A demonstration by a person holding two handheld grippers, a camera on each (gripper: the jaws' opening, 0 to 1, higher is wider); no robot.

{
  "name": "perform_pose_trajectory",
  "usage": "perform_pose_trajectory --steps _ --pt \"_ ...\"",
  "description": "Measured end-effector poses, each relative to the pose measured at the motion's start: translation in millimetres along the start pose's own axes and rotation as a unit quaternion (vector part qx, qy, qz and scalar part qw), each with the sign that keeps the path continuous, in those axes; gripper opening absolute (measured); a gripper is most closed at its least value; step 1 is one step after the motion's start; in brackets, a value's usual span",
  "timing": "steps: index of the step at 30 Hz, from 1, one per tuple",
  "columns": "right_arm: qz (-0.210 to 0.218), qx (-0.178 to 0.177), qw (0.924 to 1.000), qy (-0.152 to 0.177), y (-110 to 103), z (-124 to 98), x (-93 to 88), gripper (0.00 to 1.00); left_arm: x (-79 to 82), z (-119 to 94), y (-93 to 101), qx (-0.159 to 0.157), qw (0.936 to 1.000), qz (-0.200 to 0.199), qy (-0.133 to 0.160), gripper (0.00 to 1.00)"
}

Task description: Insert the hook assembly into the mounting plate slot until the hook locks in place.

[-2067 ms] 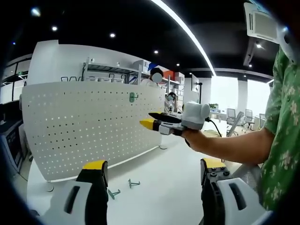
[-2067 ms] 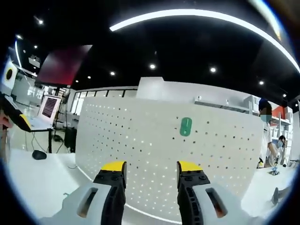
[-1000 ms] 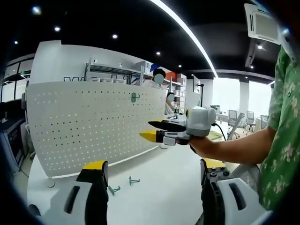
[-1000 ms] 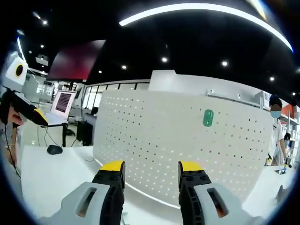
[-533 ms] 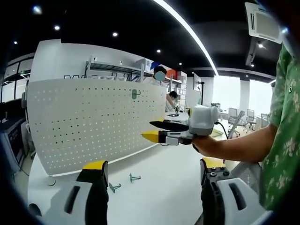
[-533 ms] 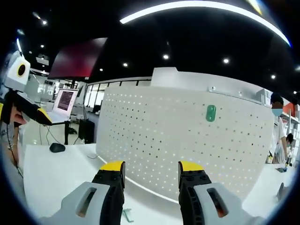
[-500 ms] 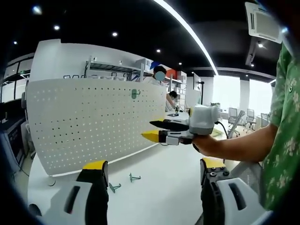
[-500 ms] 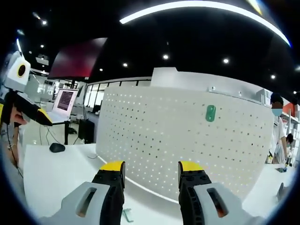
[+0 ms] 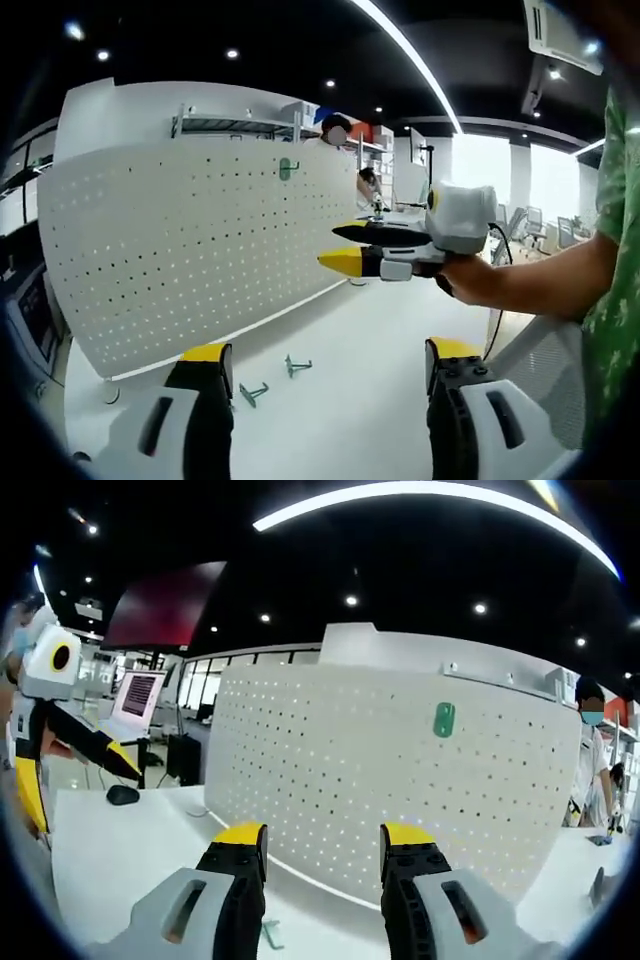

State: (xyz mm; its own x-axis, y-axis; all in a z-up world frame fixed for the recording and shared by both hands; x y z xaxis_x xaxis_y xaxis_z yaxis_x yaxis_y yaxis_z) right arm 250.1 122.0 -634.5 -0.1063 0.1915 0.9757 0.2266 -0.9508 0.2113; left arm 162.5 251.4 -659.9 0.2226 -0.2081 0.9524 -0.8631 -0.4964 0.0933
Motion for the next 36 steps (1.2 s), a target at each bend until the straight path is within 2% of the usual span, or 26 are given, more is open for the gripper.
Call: perform_pose_trajectory --steps 9,14,16,21,36 --pt "0.001 0.005 0.9999 -0.016 -0.4 -4.6 -5.8 0.46 -15.0 23.2 -17.0 -0.002 0.9996 -0.002 -0.028 0.8" --pt "0.007 0.014 0.9989 -0.043 -0.4 -8.1 -17.7 0.46 -21.9 33.7 -24.0 -0.006 0.9992 -0.005 -0.04 0.8" --pt "0.015 0.023 0.9975 -0.065 -1.3 -10.0 -26.7 0.46 -24.6 38.1 -25.6 -0.008 0.9989 -0.004 -0.046 0.8" --pt "0.013 0.025 0.996 -0.085 1.7 -14.3 -36.2 0.46 -30.3 49.7 -29.7 -0.013 0.9982 -0.005 -0.058 0.8" --pt "0.017 0.029 0.9924 -0.118 4.9 -26.8 -44.7 0.46 -60.1 85.5 -49.1 -0.018 0.9939 -0.012 -0.108 0.78"
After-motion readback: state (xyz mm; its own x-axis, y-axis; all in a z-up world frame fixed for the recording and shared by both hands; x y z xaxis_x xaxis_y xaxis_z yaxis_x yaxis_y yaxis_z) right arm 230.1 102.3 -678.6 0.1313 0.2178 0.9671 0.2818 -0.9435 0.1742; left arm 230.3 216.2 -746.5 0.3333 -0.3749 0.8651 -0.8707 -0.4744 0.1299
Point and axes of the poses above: the point that each gripper's makers call its tool centre point, and the gripper's own axes: z roughly forward along the fingers, y roughly to its right, x roughly out of its top, the point moved 1 cm from there along -z, roughly backward along the fingers, and after that the axes turned 13 degrees about -x, right-handed, at the moved point
